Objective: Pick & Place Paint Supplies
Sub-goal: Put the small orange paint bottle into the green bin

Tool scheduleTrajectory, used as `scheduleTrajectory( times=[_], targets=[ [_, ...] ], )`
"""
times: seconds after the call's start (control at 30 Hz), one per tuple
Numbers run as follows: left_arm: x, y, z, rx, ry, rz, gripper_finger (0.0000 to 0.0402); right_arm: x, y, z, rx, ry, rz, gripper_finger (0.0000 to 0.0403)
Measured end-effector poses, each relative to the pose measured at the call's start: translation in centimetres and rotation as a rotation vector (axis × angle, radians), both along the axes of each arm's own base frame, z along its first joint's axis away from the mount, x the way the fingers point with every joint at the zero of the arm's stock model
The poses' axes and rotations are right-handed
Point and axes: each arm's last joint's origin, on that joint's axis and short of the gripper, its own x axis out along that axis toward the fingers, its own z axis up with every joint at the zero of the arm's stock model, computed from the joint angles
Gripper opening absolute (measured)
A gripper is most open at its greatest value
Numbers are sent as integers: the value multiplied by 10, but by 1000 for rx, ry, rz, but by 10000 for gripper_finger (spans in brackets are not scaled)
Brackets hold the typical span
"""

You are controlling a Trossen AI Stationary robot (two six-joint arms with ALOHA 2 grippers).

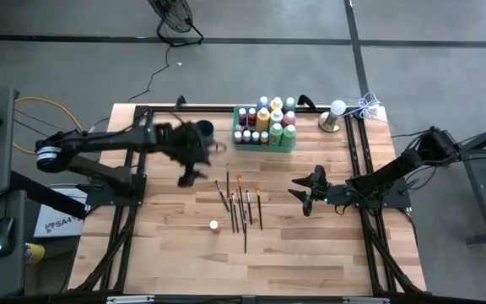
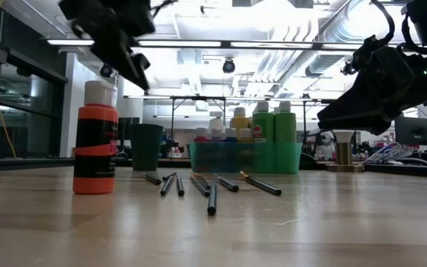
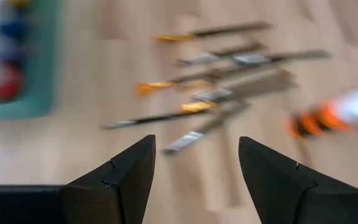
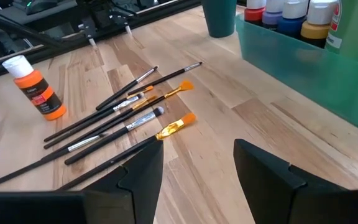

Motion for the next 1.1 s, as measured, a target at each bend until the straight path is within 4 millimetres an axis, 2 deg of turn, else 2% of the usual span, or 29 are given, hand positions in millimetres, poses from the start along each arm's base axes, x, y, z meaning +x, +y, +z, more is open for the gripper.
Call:
scheduleTrajectory(
  times=[0.3, 0.5, 0.8, 0.93, 1.1],
  targets=[
    [5, -69, -5, -2, 40, -296, 225, 0, 0, 0, 9, -3, -2, 189],
    [11, -96, -13, 29, -51, -370, 225, 0, 0, 0, -1, 1, 2, 189],
    [36, -119, -40, 29, -22, -361, 225, 0, 0, -1, -17, 10, -1, 189],
    [43, -121, -51, 5, 10, -373, 225, 0, 0, -1, -17, 10, -1, 189],
    [47, -123, -54, -38, 5, -402, 225, -1, 0, -1, -20, 19, -1, 189]
  ],
)
